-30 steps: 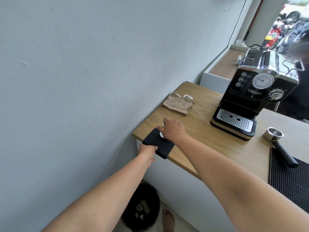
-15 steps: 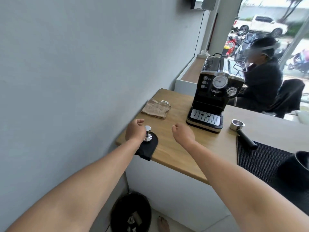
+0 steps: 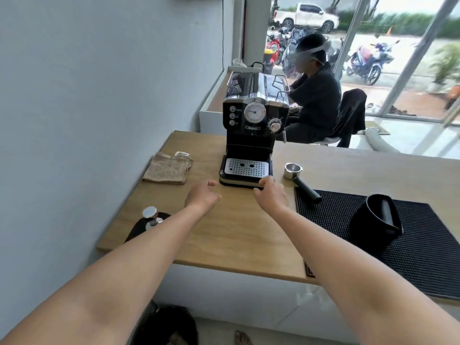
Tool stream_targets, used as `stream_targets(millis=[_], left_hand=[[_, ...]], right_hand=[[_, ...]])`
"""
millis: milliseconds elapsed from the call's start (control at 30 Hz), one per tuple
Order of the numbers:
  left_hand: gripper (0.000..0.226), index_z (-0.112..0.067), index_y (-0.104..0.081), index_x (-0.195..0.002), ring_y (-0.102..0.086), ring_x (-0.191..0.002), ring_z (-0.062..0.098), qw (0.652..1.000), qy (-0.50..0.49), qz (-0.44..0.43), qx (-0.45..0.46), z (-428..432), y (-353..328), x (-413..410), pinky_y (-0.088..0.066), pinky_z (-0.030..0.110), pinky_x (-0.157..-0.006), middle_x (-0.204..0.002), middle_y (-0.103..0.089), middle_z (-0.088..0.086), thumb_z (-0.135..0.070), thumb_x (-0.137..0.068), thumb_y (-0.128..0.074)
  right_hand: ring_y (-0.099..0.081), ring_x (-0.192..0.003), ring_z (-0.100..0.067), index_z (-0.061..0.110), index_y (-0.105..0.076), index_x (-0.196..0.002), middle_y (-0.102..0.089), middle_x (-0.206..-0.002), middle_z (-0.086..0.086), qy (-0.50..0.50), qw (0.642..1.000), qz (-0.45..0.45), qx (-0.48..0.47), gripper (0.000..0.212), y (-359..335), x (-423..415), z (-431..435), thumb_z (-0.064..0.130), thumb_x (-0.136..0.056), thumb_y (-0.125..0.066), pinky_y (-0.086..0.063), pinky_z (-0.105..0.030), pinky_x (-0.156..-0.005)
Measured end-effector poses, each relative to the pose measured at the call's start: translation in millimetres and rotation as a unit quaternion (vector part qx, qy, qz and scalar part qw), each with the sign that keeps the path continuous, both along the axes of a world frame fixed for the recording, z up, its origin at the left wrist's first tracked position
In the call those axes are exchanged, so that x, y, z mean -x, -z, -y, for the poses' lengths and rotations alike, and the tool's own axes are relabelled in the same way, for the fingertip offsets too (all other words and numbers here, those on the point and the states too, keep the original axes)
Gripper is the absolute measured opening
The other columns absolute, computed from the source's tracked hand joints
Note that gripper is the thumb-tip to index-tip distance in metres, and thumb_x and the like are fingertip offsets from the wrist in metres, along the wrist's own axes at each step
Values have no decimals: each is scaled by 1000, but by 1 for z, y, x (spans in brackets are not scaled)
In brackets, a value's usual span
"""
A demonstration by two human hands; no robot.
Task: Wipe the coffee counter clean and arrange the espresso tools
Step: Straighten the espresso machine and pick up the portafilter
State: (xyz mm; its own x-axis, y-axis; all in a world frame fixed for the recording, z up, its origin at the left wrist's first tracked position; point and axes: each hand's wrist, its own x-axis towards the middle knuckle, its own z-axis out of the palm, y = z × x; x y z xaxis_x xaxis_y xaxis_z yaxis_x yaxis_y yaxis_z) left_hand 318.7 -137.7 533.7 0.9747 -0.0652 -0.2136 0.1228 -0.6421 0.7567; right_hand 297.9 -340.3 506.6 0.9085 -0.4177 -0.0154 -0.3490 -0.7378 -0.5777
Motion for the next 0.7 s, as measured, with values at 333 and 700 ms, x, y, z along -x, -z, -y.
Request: stream_targets(millis=[333, 700], left_hand=[[115, -30, -33, -147, -47, -133, 29, 987, 47, -12, -156, 55, 48, -86, -47, 49, -102, -140, -54, 3, -61, -48, -84], [82, -40, -57, -118, -64, -111, 23, 988, 34, 9, -153, 60, 65, -127, -51, 47, -93, -113, -70, -11, -73, -43, -68]], right_hand=[[-27, -144, -28, 17, -4, -157, -31, -157, -8, 13, 998, -68, -14, 116, 28, -45, 54, 62, -73, -72, -25, -43, -118], [-36, -141, -23, 26, -19, -155, -43, -151, 1, 8, 995, -19, -101, 94, 42, -74, 65, 47, -81, -72, -32, -41, -115]])
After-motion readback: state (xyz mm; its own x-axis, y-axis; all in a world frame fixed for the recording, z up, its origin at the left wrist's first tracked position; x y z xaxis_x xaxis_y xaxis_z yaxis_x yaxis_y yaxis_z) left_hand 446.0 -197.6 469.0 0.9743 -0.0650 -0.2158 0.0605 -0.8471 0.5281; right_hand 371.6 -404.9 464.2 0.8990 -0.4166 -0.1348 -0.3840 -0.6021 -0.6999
